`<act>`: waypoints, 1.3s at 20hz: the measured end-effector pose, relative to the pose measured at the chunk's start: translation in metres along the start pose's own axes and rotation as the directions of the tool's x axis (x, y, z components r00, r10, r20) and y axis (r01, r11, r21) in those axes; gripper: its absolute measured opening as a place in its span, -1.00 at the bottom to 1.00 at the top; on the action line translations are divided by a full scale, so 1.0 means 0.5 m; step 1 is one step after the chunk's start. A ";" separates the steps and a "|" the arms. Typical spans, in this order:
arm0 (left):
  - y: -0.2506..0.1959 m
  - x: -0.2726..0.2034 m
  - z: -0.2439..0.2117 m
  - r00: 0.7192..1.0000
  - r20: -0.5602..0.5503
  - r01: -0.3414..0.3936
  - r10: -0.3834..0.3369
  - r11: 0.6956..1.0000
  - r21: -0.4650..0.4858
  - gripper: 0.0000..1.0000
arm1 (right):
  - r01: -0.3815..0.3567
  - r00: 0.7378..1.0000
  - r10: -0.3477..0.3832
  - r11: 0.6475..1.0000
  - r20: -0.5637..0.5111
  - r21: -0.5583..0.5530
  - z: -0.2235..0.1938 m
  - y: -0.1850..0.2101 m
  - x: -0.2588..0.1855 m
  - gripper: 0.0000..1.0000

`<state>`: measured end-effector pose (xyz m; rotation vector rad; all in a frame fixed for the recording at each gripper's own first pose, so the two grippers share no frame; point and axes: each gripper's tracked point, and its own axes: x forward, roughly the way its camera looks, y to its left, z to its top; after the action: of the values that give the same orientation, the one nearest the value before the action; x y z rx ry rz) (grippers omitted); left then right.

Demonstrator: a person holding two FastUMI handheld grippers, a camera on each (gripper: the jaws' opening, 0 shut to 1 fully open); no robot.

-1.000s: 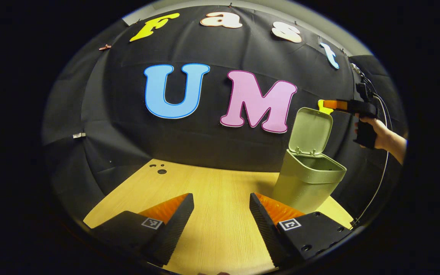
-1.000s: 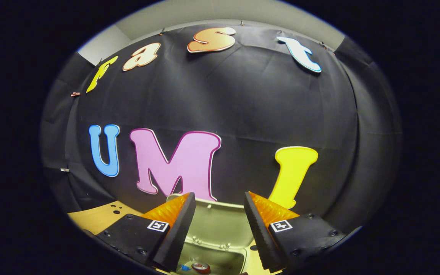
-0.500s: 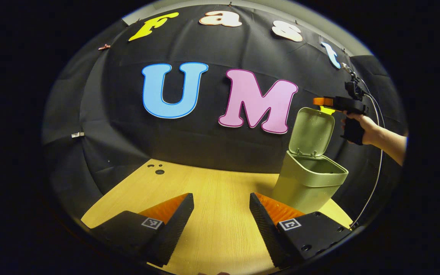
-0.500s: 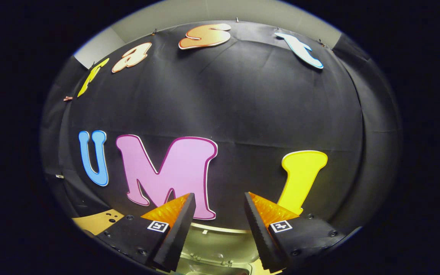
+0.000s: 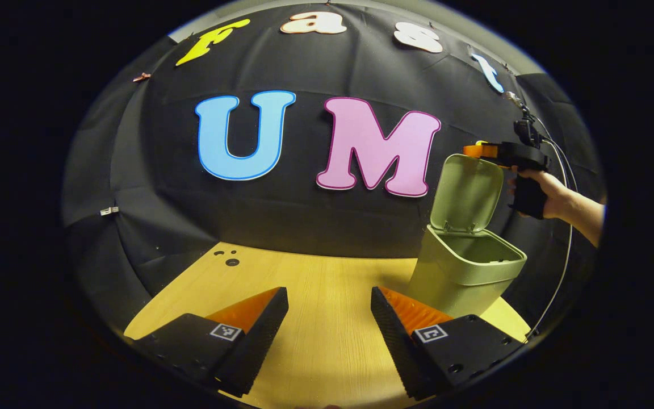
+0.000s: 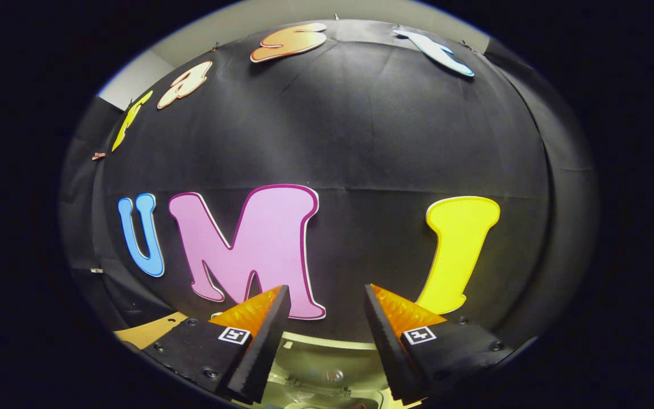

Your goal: Press the lid of the desktop garbage bin to open it, pick up the crumpled paper on the desktop and throw it into the bin, then pick up the pop can on the desktop and drop it into the bin, and finally close the garbage bin lid.

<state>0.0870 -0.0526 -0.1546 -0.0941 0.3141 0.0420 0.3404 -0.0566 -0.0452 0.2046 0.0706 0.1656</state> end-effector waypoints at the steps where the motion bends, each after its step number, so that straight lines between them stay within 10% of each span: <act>1: -0.001 0.004 -0.002 1.000 -0.005 0.002 -0.002 1.000 -0.003 0.89 | -0.005 1.000 0.005 1.000 -0.005 0.003 -0.003 0.006 -0.013 0.65; 26: -0.003 -0.068 -0.031 0.994 -0.010 0.105 -0.105 0.994 0.004 0.89 | -0.037 0.968 0.026 0.999 -0.248 -0.039 -0.270 0.109 -0.296 0.58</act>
<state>0.0503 -0.0564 -0.1586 -0.1061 0.3190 -0.0636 0.1747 -0.0029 -0.1580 0.1407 0.3120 0.2235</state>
